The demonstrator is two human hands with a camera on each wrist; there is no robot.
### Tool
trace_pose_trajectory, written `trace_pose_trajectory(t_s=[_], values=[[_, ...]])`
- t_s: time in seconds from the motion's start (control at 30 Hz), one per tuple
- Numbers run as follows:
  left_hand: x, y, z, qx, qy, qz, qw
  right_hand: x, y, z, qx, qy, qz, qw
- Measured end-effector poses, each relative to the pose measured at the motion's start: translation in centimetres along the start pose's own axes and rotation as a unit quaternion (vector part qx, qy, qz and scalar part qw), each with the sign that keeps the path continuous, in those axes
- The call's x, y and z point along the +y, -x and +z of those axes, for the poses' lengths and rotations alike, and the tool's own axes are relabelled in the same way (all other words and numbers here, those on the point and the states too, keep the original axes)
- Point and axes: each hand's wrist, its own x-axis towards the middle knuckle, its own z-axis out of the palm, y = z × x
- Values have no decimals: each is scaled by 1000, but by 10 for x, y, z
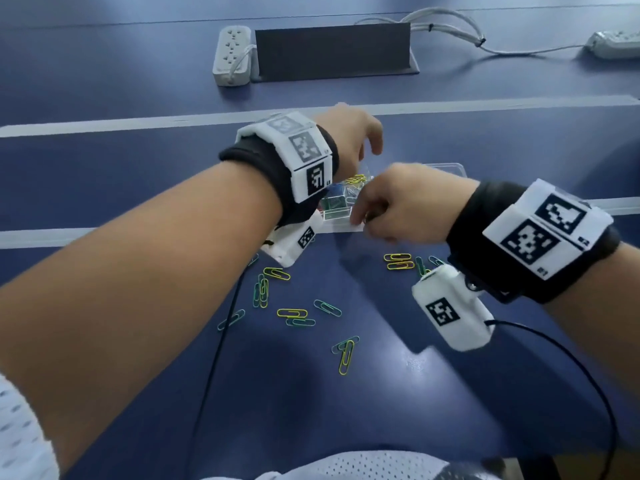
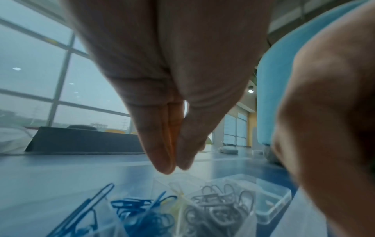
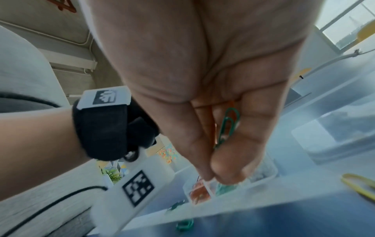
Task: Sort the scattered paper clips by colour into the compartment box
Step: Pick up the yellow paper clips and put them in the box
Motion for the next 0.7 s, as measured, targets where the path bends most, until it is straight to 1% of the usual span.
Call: trace_pose_trajectory(t_s=[0.13,0.23,0.37,0.5,0.7], values=[[-13,11,-3,52,106,-12,993,-11,-13,-11,74,14,2,997],[-27,23,-4,90,142,-27,985,-23,-27,-10,108,54,-6,993],[-42,40,-3,93,160,-39,982,-36,-45,0,115,87,9,990],[-55,54,2,103,182,-46,977,-40,-52,4,117,103,19,988],[-63,69,8,101,207,-55,972,-37,-52,-2,105,60,25,992]])
